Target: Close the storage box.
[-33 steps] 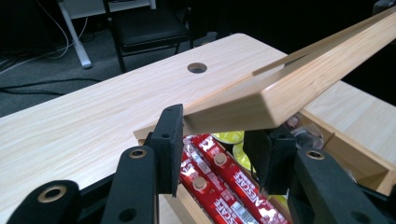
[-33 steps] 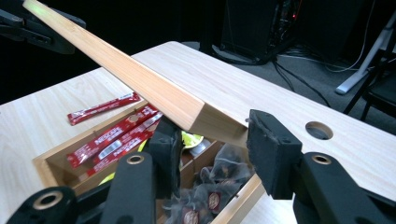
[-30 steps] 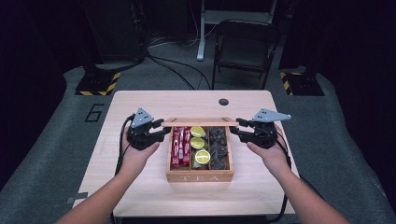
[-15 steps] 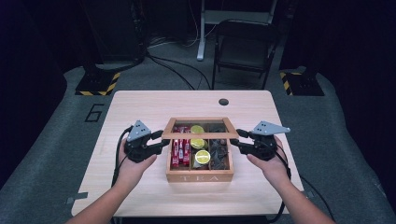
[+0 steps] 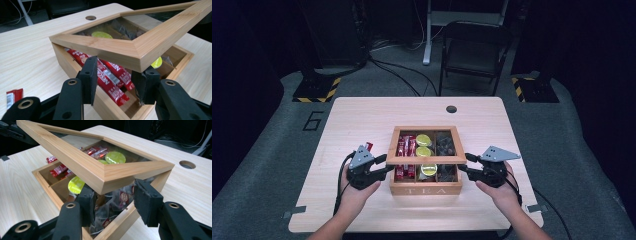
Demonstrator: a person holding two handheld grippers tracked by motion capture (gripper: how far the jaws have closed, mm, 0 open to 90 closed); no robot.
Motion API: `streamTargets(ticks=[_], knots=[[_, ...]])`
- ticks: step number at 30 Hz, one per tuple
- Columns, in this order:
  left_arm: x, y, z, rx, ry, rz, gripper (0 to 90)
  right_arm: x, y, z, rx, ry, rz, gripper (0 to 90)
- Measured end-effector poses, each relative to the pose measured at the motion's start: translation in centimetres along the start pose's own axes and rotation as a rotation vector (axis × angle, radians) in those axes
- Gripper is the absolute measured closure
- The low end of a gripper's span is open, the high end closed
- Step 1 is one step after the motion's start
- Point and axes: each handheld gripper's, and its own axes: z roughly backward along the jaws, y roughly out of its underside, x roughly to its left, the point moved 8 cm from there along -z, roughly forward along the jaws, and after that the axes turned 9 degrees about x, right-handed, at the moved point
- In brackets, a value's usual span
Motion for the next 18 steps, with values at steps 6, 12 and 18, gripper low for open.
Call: streamTargets(ticks=[6, 12, 18], knots=[[-0.3, 1.6, -0.3, 0.014, 0.004, -0.002, 56.7, 0.6, 1.5, -0.3, 0.011, 0.011, 0.010, 53.3], [-0.6, 2.8, -0.5, 0.028, 0.008, 0.012, 56.7, 1.1, 2.7, -0.6, 0.029, 0.017, 0.012, 53.3], [-0.8, 4.0, -1.0, 0.047, 0.014, 0.016, 56.7, 1.5, 3.9, -0.9, 0.041, 0.003, -0.003, 52.5]])
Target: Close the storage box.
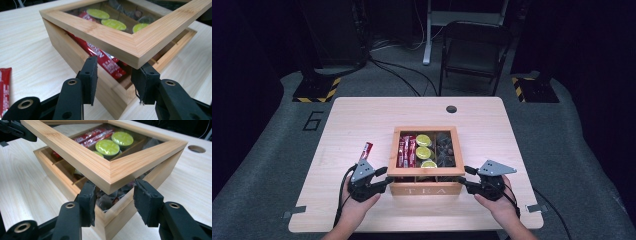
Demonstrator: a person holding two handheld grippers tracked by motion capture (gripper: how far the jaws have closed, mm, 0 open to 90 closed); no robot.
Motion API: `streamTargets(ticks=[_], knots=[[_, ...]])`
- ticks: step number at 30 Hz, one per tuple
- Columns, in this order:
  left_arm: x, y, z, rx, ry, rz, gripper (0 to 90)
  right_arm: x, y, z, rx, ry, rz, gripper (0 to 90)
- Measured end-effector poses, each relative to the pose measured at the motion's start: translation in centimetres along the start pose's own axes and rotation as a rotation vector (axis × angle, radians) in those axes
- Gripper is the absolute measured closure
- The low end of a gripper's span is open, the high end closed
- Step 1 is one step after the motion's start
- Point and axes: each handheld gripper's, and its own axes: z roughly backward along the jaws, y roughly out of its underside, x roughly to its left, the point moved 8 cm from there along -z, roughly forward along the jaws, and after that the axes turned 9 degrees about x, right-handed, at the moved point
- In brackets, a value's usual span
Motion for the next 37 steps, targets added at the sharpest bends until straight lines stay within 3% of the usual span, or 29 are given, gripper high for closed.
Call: streamTargets(ticks=[4, 7, 14, 21, 22, 23, 26, 28, 34, 37], knots=[[0.0, 0.5, -0.2, 0.002, -0.005, 0.001, 56.7, 0.2, 0.6, -0.2, 0.014, -0.007, -0.006, 50.9], [-0.1, 0.8, -0.3, 0.009, 0.017, 0.012, 56.6, 0.3, 0.8, -0.3, 0.016, -0.016, -0.006, 49.7], [-0.7, 1.2, -0.5, 0.030, 0.031, -0.025, 53.1, 0.5, 1.4, -0.8, 0.042, -0.012, 0.006, 44.9], [-1.2, 1.2, -0.7, 0.018, 0.029, -0.028, 51.5, 0.6, 1.6, -1.0, 0.052, -0.007, -0.002, 43.5], [-1.1, 1.3, -0.6, 0.026, 0.031, -0.042, 50.9, 0.6, 1.6, -1.0, 0.057, -0.012, -0.004, 43.4], [-1.2, 1.3, -0.7, 0.024, 0.031, -0.029, 49.8, 0.7, 1.7, -1.0, 0.061, -0.018, -0.006, 41.7], [-1.2, 2.0, -1.1, 0.073, 0.017, -0.044, 47.1, 0.7, 1.3, -0.6, 0.025, -0.033, -0.014, 39.9], [-1.3, 2.0, -1.0, 0.054, 0.042, -0.026, 39.0, 0.5, 1.1, -0.4, 0.001, -0.035, -0.024, 37.9], [-0.9, 1.9, -0.4, 0.044, 0.027, -0.021, 36.9, 0.1, 1.3, -0.4, 0.001, -0.036, -0.047, 36.2], [-0.8, 1.7, -0.3, 0.034, 0.028, -0.014, 36.8, 0.2, 1.5, -0.6, 0.017, -0.036, -0.024, 34.1]])
